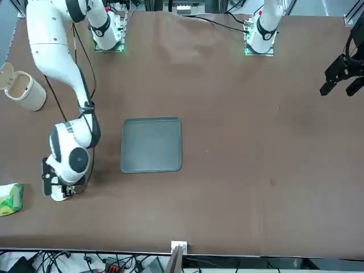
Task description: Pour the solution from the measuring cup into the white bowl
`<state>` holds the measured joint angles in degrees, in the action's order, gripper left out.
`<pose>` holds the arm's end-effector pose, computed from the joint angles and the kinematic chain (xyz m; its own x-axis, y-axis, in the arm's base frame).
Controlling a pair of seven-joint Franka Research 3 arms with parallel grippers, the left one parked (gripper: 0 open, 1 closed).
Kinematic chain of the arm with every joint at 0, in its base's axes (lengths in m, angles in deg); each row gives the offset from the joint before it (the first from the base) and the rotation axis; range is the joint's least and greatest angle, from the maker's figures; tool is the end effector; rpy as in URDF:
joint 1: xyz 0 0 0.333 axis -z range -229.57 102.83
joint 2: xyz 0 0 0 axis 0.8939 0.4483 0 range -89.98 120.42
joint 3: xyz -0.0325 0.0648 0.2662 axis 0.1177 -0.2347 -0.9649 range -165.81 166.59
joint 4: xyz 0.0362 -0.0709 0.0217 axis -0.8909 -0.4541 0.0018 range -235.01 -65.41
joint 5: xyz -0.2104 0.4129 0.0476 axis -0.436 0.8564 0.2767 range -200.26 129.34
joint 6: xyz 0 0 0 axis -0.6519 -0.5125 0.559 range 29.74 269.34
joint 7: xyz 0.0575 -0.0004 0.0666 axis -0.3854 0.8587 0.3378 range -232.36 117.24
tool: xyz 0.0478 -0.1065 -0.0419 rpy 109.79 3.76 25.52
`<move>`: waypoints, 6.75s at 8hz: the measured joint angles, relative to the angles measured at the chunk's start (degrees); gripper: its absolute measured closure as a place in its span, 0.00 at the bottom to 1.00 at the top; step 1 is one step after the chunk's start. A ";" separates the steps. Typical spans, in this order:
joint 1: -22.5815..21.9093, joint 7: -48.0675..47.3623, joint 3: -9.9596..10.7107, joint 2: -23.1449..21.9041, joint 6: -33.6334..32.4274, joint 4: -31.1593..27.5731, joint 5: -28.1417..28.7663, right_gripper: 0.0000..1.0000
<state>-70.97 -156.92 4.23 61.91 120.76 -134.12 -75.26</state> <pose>0.7753 0.0130 0.1737 0.2484 -0.7568 0.6045 -0.9667 -0.2337 0.1047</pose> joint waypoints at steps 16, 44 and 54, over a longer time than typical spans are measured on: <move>11.65 41.98 0.01 -0.18 1.03 6.81 45.61 0.26; -4.44 6.16 0.25 -20.20 -11.95 -19.27 13.02 0.26; -14.94 -25.83 0.55 -20.52 -17.94 -37.44 -5.46 0.26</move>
<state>-85.91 -182.75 4.78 41.38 102.82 -171.56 -80.72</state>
